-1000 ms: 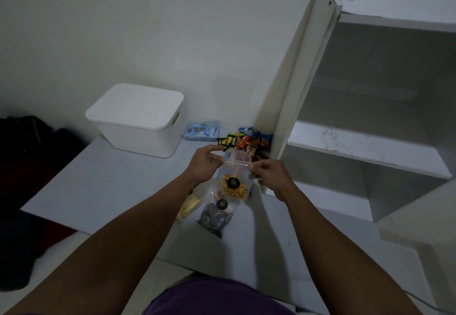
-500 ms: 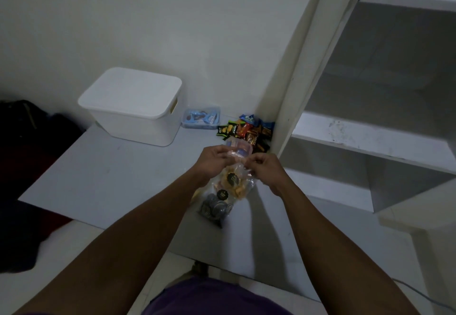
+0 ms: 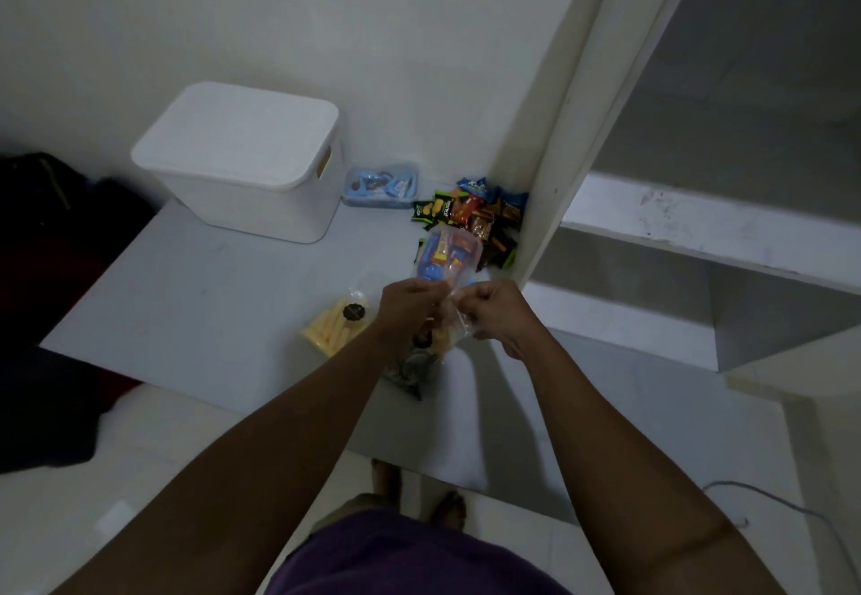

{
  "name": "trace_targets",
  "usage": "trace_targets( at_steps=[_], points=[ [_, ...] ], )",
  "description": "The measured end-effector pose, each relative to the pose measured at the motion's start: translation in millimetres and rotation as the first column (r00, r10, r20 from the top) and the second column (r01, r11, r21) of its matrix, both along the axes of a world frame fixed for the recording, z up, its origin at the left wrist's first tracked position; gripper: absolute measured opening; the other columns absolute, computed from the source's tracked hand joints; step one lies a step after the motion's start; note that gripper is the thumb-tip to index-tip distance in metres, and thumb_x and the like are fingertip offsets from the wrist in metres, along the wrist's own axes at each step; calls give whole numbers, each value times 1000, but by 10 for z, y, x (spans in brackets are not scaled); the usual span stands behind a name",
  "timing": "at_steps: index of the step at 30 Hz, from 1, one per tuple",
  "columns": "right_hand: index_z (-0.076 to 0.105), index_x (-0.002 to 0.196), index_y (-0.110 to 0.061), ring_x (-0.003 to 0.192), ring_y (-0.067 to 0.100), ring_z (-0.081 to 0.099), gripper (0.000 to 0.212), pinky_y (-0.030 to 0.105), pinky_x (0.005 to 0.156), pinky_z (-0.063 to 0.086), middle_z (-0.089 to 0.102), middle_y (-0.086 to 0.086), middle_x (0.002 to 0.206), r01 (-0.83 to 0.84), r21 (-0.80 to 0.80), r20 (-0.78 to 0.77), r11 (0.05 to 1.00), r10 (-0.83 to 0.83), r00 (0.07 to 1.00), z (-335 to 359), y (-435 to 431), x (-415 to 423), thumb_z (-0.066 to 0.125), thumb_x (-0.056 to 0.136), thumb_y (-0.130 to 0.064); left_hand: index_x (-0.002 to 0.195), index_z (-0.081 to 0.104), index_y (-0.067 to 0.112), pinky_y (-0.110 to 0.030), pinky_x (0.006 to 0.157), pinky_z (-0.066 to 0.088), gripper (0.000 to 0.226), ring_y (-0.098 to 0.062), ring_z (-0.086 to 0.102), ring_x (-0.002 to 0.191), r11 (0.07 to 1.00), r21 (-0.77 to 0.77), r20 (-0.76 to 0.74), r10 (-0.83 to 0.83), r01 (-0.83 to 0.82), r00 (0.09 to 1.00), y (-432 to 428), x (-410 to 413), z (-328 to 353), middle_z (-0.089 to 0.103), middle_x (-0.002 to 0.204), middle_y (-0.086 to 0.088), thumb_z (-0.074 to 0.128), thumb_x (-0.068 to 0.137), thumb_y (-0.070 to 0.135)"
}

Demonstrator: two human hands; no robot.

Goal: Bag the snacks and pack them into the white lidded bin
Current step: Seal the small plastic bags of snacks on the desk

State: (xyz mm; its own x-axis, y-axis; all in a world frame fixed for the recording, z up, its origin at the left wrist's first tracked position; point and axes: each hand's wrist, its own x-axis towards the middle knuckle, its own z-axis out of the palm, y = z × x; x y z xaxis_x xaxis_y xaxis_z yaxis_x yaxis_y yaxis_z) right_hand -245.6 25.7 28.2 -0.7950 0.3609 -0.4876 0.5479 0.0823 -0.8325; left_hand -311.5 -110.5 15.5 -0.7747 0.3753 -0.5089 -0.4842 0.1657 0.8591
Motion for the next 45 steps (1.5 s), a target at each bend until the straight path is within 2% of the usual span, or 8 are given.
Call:
trace_targets(
  at_steps=[7, 12, 21, 26, 31, 36, 41, 45],
  points=[
    [75, 90, -18, 83, 19, 65, 6, 33, 70, 51, 73, 6, 91, 22, -120, 19, 993, -20, 1000, -83, 6, 121, 72, 87, -21, 113, 67, 0, -44, 86, 58, 27, -33, 70, 100, 992, 125, 210, -37, 10, 977, 8, 81, -60, 71, 108, -20, 66, 91, 15],
    [73, 86, -19, 68, 16, 64, 7, 27, 61, 49, 71, 3, 79, 126, -246, 77, 961, -110, 991, -110, 29, 212, 68, 89, -22, 112, 65, -6, -51, 82, 59, 26, -34, 67, 91, 995, 104, 216, -31, 8, 976, 12, 154, -96, 67, 102, -26, 63, 93, 12],
    [72, 87, -3, 66, 17, 58, 11, 28, 60, 49, 66, 12, 76, -21, 87, 8, 996, 21, 1000, -139, 40, 225, 63, 90, -7, 101, 67, -6, -25, 53, 55, 16, -24, 71, 73, 997, -60, -15, -38, 37, 999, 66, 128, -90, 70, 94, -24, 59, 92, 6],
    [73, 84, -3, 67, 24, 61, 11, 43, 71, 57, 69, 20, 79, -100, 119, 2, 988, 100, 995, -196, 40, 222, 62, 84, 1, 102, 68, 1, -36, 68, 61, 19, -31, 71, 86, 999, -39, 28, -25, 26, 999, 63, 124, -177, 68, 103, -23, 64, 84, -3],
    [71, 70, -15, 73, 17, 62, 20, 31, 68, 52, 65, 0, 71, 12, 188, -58, 982, -1, 998, -209, 2, 215, 65, 86, -6, 98, 66, 3, -23, 51, 53, 22, -24, 65, 76, 997, -62, -2, -43, 42, 999, 104, 112, -109, 65, 99, -21, 66, 78, -7],
    [69, 85, -13, 68, 14, 59, 19, 30, 66, 51, 64, 1, 75, 65, 114, -140, 991, -49, 989, -62, 83, 170, 54, 94, -7, 131, 52, 13, -35, 70, 57, 56, -32, 64, 97, 988, -47, -19, -147, 146, 989, 80, -103, -106, 60, 116, -17, 65, 79, -1],
    [67, 87, -16, 74, 24, 57, 26, 47, 72, 57, 60, 11, 83, 178, -65, -63, 982, -182, 981, -72, 242, 100, 45, 100, -12, 102, 63, 7, -46, 84, 55, 16, -31, 63, 98, 948, -168, -119, -290, 269, 950, -31, -175, -199, 62, 113, -19, 65, 86, 7],
    [65, 87, -17, 70, 22, 59, 26, 57, 76, 58, 58, 7, 81, 216, -56, 25, 975, -215, 976, -189, 173, 61, 44, 102, -13, 89, 60, 6, -42, 68, 53, 6, -30, 67, 74, 957, -164, -50, -250, 239, 967, -35, -121, -326, 64, 92, -19, 66, 88, 6]
  ],
)
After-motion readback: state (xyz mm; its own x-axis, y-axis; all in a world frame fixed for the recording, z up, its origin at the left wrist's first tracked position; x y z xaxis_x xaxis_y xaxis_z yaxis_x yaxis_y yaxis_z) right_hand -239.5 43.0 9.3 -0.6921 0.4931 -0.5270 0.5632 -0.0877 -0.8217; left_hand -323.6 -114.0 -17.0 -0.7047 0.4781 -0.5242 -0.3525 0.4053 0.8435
